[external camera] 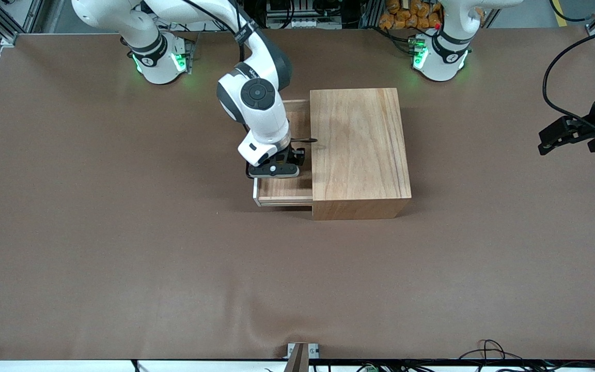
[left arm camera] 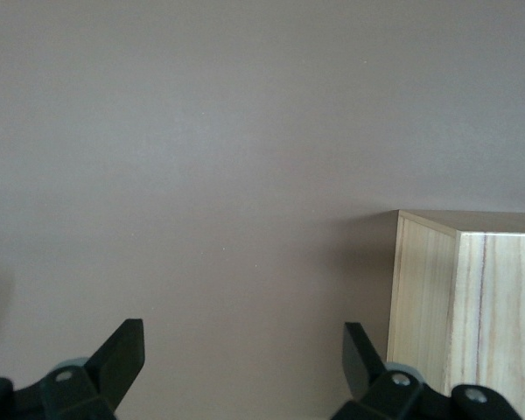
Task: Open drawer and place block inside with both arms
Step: 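Lower the yellow cube into the open drawer and open the right gripper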
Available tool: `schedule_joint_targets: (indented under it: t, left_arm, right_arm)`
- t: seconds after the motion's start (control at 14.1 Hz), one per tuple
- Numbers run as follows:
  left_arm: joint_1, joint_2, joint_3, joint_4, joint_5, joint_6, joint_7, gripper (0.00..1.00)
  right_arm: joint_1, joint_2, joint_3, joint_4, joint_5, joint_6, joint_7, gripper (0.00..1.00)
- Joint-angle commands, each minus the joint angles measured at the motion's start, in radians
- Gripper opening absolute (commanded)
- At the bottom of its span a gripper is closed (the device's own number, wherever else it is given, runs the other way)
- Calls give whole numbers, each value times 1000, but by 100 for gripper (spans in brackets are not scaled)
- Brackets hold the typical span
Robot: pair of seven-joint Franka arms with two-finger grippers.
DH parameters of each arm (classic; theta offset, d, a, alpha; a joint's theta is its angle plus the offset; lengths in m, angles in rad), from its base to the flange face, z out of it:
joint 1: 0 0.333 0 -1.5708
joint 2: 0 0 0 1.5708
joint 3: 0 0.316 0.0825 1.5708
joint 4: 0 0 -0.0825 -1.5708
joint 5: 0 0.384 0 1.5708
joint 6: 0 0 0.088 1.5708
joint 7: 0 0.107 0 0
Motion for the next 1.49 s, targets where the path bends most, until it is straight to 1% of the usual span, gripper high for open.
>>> schedule_joint_targets:
  t: [0.0,0.14,0.35,0.42,0.5,0.57,0.64,0.85,1.06,1.41]
  left_arm:
    - [5,-12,-5,12,-6,-22,83,100]
    - [5,-18,-5,7,-13,-32,85,100]
    - [15,-55,-13,-25,-21,-35,85,100]
    - [51,-60,-52,-27,-20,-41,86,100]
    - [111,-69,-106,-33,-20,-58,86,100]
    - [154,-80,-143,-51,-20,-61,86,100]
    - [157,-90,-145,-66,-20,-60,86,100]
    - [160,-98,-151,-71,-12,-61,73,100]
    - [163,-95,-151,-71,-15,-60,68,100]
    - [165,-103,-151,-70,-18,-80,65,100]
  right_arm:
    - [19,-5,-12,-10,-19,13,45,100]
    - [17,-15,-12,-9,-19,6,48,100]
    - [17,-44,-18,-6,-19,-25,96,100]
    - [16,-59,-19,-5,-19,-48,94,100]
    - [11,-71,-21,-4,-21,-71,90,100]
    - [5,-88,-21,-4,-24,-92,87,100]
    - [-2,-105,-28,-2,-27,-117,78,100]
    - [-28,-148,-36,14,-27,-204,64,100]
    - [-73,-162,-38,85,-25,-325,65,100]
    - [-205,-182,-36,234,-16,-572,50,100]
